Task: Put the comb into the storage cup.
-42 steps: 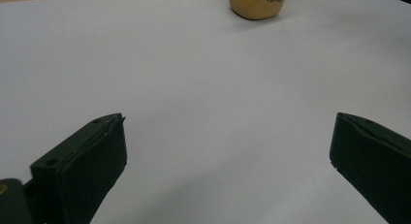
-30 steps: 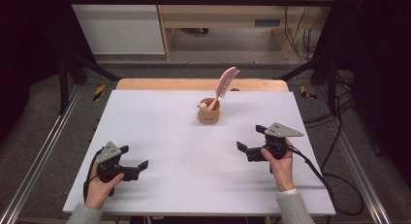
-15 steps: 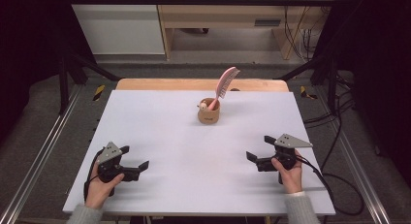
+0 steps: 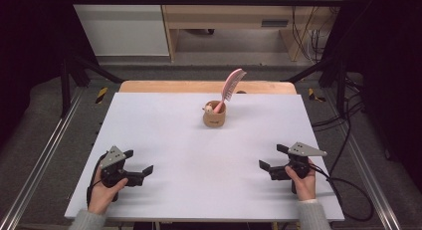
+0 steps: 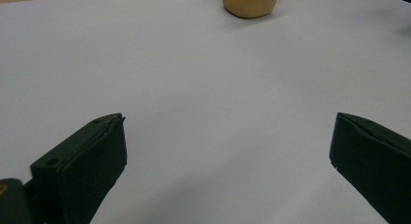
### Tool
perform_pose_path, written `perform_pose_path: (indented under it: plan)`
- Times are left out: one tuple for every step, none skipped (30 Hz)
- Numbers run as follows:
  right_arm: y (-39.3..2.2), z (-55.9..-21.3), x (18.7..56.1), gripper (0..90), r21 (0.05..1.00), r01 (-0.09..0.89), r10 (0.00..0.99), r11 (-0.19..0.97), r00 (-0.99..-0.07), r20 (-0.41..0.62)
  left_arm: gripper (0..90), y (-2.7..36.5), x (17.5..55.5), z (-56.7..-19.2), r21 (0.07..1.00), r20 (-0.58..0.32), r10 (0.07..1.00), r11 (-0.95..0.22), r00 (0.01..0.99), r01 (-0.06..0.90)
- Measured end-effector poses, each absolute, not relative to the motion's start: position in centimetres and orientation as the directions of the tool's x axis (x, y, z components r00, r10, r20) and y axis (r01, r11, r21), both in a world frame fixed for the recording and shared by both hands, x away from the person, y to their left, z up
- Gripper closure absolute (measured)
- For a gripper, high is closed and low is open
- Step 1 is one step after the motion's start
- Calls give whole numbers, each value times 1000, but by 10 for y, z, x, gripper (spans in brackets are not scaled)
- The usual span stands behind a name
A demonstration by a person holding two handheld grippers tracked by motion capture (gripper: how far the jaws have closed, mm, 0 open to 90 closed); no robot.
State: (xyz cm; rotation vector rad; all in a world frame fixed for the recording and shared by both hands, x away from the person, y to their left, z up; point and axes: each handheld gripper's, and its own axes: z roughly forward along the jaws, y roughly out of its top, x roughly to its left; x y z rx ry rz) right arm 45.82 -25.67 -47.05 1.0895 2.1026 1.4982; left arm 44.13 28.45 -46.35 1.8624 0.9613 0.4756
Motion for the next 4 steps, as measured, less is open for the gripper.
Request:
perform_pose_path:
  plan:
    - [-257, -471, 458, 4, 908, 390, 744, 153, -650, 154, 0, 284, 441, -463, 879, -79, 785, -236, 614, 414]
    - [-256, -471, 458, 4, 908, 391, 742, 154, -652, 155, 0, 284, 441, -463, 880, -79, 785, -235, 615, 414]
    - [-256, -471, 458, 4, 908, 391, 742, 153, -652, 156, 0, 284, 441, -463, 880, -79, 784, -235, 616, 413]
    - [-256, -471, 458, 4, 907, 392, 743, 154, -651, 156, 0, 284, 442, -463, 880, -79, 784, -235, 616, 413]
